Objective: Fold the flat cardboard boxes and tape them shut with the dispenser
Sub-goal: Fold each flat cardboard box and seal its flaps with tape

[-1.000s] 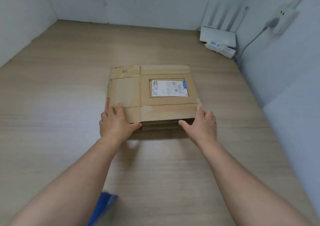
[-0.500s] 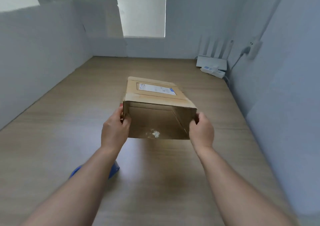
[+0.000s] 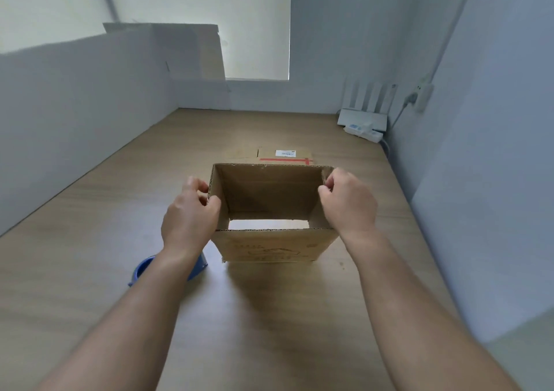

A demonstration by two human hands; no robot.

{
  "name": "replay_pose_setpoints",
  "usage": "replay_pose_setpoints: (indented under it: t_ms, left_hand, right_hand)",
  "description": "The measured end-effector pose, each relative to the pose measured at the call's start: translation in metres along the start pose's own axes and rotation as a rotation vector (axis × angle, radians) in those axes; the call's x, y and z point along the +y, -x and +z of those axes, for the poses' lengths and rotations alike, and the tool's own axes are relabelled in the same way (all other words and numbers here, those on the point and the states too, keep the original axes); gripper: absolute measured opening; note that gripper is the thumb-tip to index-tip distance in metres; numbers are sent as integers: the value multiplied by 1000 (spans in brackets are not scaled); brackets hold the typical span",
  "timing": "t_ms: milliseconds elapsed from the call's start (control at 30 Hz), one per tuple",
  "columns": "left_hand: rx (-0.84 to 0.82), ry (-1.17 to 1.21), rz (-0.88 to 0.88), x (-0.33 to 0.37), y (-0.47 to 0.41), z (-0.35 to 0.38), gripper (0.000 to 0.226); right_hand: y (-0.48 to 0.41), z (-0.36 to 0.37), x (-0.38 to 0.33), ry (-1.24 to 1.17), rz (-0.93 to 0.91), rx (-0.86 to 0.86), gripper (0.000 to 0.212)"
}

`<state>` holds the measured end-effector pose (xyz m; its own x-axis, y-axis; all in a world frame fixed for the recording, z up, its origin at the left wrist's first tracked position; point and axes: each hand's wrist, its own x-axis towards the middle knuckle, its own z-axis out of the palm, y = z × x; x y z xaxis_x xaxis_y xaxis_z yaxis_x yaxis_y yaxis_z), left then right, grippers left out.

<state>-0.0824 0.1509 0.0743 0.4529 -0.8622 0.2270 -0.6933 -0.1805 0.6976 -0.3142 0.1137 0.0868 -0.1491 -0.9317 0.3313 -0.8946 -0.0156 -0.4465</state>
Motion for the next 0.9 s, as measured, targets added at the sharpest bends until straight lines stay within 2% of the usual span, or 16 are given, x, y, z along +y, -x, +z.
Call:
replay_pose_setpoints:
  t_ms: [67, 167, 233, 300, 367, 400, 467, 533, 633, 733, 767, 867, 900]
  left_hand:
    - [-7, -28, 22, 0, 2, -1, 9]
    - [-14, -67, 33, -4, 1, 2, 12]
    - [0, -59, 15, -8, -1, 2, 12]
    - [22, -70, -15, -12, -7, -2, 12]
    - [30, -105, -44, -13, -16, -8, 11]
    - [24, -120, -58, -14, -21, -9, 10]
    - [-13, -121, -55, -13, -28, -12, 11]
    - [-91, -27, 16, -10, -29, -10, 11]
    - [-332, 174, 100, -12, -25, -10, 37]
    - [-534, 190, 104, -20, -25, -14, 60]
    - [-563, 206, 97, -24, -27, -16, 61]
    - [-618, 291, 44, -36, -37, -16, 35]
    - [-608, 318, 21, -39, -39, -14, 31]
  right_hand:
    - [3, 4, -6, 32, -53, -57, 17]
    - [3, 10, -11, -1, -39, -309, 29]
    - [1, 6, -9, -273, 26, -489, 39]
    - [3, -5, -4, -525, 27, -688, 59]
    - [7, -11, 4, -547, -13, -833, 78]
    - [8, -10, 8, -538, -16, -854, 80]
    - [10, 0, 13, -548, 22, -781, 65]
    - [9, 11, 13, -530, 57, -601, 43]
    - [6, 20, 10, -498, 97, -438, 30]
    - [4, 21, 2, -409, 69, -446, 22]
    - [4, 23, 1, -377, 60, -459, 23]
    - [-1, 30, -2, -332, 103, -425, 30]
    - [-4, 33, -3, -338, 134, -390, 38]
